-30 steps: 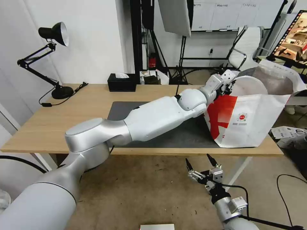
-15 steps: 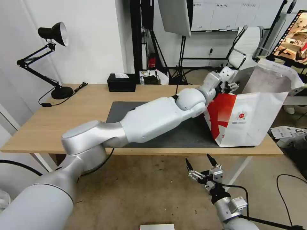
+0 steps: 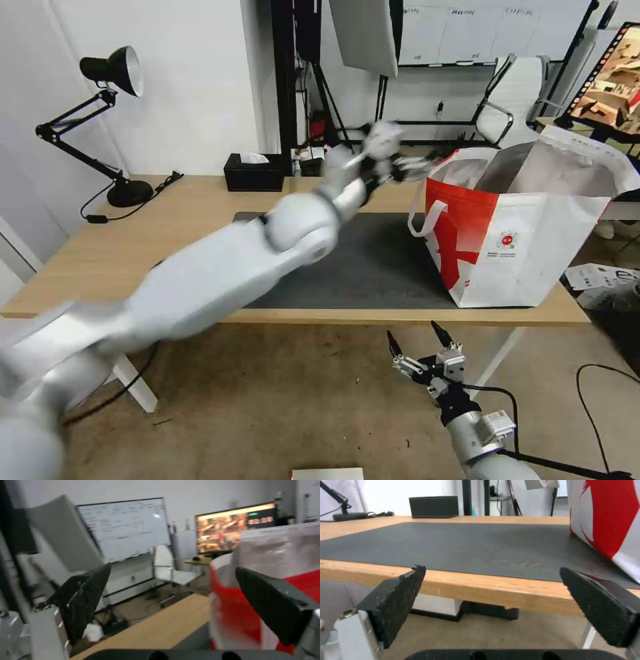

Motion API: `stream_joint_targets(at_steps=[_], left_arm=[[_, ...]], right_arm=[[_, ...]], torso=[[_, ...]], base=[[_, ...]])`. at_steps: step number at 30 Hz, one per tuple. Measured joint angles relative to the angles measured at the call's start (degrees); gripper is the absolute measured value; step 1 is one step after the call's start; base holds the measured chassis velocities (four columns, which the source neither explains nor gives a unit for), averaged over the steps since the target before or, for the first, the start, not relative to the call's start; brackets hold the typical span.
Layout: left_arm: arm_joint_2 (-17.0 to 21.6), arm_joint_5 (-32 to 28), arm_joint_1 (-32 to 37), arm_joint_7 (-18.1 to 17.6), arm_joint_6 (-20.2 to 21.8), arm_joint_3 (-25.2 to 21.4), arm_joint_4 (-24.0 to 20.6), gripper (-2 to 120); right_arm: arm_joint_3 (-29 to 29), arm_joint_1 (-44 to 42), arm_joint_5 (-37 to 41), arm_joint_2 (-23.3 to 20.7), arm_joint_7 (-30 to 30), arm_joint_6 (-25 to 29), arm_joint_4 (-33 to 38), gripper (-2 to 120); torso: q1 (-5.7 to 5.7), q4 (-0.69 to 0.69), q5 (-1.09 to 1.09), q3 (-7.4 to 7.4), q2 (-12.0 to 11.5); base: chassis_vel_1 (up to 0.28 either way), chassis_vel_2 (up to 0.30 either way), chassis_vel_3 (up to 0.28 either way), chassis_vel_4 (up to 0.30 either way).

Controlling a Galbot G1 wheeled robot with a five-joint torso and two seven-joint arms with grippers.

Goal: Pick up the trash from the table and place it into the takeout bag.

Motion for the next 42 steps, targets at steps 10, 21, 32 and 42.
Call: stream_joint_targets(at_steps=[10,21,32,42], left_arm=[[7.31,7.94,34.42,2.24,0.17,-24.77,-13.78,100],[0.23,22.12,60.13,2.50,-3.48,-39.98,-21.50,100],[-11.43,37.80,78.22,2.68,-9.62,-49.73,-23.42,100],[-19.03,42.01,84.52,2.42,-10.77,-49.77,-22.24,100]], right_arm=[[0.00,0.00,0.00,0.00,-0.01,0.00,0.00,100],[-0.01,0.00,0.00,0.00,-0.02,0.00,0.00,100],[0.00,0.00,0.00,0.00,-0.01,0.00,0.00,100],[-0.01,0.00,0.00,0.00,-0.01,0.00,0.00,100]], torso=[[0.00,-0.01,-0.02,0.00,0.00],[0.00,-0.02,0.01,0.00,0.00],[-0.01,-0.02,0.03,0.00,0.00],[0.00,-0.03,0.02,0.00,-0.01]], base=[[0.000,0.000,0.000,0.000],[0.000,0.000,0.000,0.000],[0.000,0.000,0.000,0.000],[0.000,0.000,0.000,0.000]])
